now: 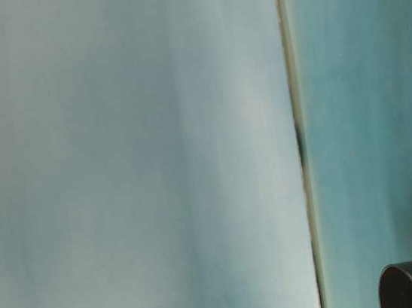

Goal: Put the paper cup into the moved cup holder.
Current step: 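Close the left gripper on the black cup holder's handle, then slide the black cup holder rightward toward the table center with left gripper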

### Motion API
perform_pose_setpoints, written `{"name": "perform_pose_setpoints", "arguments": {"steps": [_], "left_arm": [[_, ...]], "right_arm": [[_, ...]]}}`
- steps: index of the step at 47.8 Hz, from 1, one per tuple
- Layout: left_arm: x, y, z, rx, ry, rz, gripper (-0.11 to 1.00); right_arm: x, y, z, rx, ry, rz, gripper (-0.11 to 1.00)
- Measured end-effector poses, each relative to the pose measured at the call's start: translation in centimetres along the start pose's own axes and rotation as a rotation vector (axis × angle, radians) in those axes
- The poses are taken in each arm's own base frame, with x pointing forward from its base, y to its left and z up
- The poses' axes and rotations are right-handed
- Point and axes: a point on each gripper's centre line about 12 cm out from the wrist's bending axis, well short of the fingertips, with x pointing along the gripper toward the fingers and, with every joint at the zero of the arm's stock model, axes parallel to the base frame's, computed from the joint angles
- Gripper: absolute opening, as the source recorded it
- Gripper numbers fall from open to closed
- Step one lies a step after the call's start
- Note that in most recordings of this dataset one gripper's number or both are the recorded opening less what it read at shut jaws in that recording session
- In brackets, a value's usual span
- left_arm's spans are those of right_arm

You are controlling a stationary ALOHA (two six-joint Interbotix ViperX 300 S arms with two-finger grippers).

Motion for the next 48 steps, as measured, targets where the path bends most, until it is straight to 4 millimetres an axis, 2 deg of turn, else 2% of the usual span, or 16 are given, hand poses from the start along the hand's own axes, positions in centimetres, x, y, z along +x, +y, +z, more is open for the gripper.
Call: {"name": "perform_pose_setpoints", "arguments": {"steps": [18, 21, 39, 48], "left_arm": [[-0.4, 0.0, 0.0, 0.000, 0.022, 0.005, 0.67], [-0.5, 0.0, 0.0, -0.001, 0.027, 0.006, 0.63], [-0.9, 0.2, 0.6, -0.002, 0.002, 0.011, 0.24], [-1.1, 0.2, 0.9, 0.030, -0.022, 0.009, 0.21]], "right_arm": [[0.0, 0.0, 0.0, 0.000, 0.000, -0.002, 0.02], [0.0, 0.0, 0.1, 0.000, -0.002, 0.000, 0.02], [0.0, 0.0, 0.0, 0.000, 0.000, -0.002, 0.02], [0.0, 0.0, 0.0, -0.001, 0.000, -0.001, 0.02]]}}
